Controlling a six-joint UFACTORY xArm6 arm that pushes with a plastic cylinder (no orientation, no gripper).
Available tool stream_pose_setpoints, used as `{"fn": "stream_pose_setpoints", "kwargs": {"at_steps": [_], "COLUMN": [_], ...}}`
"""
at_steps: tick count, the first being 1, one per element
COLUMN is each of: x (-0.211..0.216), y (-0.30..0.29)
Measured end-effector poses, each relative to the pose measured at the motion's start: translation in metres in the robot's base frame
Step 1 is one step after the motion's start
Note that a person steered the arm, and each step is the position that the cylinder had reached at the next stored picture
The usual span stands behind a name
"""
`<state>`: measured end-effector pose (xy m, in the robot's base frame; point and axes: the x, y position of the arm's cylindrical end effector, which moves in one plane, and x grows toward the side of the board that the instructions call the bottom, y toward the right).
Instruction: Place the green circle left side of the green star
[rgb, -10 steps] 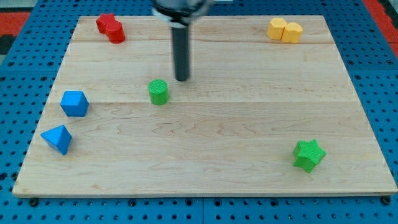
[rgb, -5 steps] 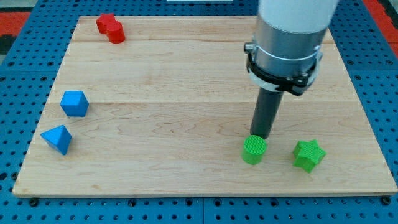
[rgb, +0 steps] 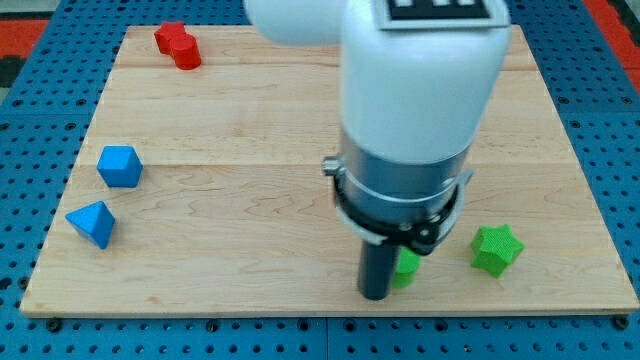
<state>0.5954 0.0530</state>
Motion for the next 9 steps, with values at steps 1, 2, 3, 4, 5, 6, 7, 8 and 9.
{"fn": "stream_pose_setpoints", "kwargs": {"at_steps": [1,2,3,4,5,6,7,8,9], "x": [-0.005,-0.009,-0.014,-0.014,-0.025,-0.029,-0.032,-0.026,-0.022], "y": [0.007,0.006,0.008,0.004,-0.008,0.010,0.040,0.038,0.046]}}
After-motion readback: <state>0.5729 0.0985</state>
